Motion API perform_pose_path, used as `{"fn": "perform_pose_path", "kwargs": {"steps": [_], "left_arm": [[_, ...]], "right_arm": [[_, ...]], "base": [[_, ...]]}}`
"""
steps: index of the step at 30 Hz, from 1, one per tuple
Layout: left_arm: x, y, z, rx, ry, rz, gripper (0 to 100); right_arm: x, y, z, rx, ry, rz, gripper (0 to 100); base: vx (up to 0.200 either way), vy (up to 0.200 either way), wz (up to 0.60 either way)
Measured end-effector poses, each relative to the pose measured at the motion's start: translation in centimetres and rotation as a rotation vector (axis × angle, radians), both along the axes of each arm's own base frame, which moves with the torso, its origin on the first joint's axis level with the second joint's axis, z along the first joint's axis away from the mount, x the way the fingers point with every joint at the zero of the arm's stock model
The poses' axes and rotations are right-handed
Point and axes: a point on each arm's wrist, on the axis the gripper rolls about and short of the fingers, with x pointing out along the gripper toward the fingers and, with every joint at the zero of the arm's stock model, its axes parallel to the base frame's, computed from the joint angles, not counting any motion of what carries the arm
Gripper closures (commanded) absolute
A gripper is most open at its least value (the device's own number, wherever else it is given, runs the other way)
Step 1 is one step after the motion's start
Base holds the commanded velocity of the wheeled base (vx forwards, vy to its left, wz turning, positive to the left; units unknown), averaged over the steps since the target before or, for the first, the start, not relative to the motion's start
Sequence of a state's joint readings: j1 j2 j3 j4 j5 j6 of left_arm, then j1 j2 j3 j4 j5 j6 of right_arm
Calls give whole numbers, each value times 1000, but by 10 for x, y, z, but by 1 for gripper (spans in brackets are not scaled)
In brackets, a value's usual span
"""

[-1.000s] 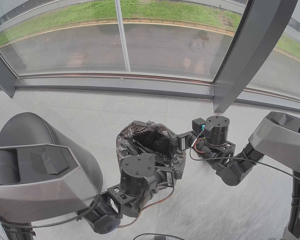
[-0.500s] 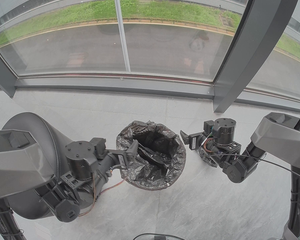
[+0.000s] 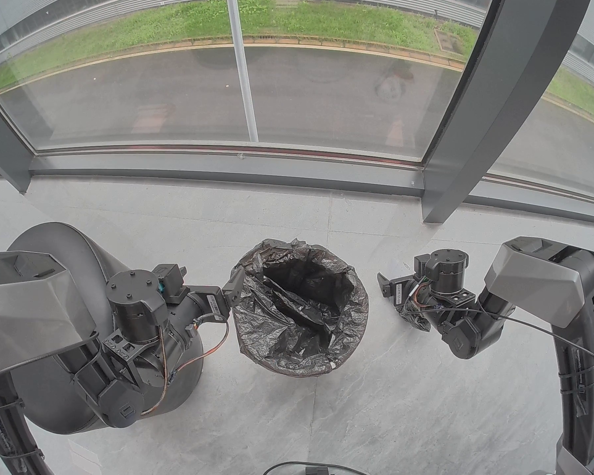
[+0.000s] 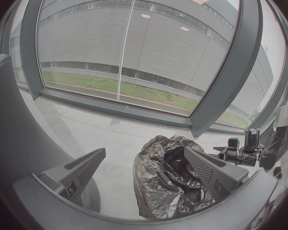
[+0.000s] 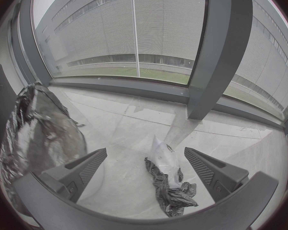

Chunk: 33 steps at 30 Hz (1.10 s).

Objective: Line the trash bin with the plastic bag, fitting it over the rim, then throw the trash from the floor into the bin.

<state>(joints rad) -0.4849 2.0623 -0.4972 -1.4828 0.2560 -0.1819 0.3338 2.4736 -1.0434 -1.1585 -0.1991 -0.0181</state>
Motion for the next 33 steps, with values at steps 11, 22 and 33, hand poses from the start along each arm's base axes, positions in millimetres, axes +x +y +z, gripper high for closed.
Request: {"fn": "perform_pose_path", "kwargs": {"steps": [11, 22, 33], "left_arm": [[7, 3, -12, 12, 28, 8, 0], [10, 2, -27, 29, 66, 5, 0], [9, 0, -27, 33, 66, 2, 0]], "right_arm": [[16, -22, -30, -97, 97, -4, 0], [29, -42, -33, -95, 133, 15, 0], [59, -63, -38, -86, 164, -17, 0]], "base": [[0, 0, 0], [0, 0, 0], [0, 0, 0]]}}
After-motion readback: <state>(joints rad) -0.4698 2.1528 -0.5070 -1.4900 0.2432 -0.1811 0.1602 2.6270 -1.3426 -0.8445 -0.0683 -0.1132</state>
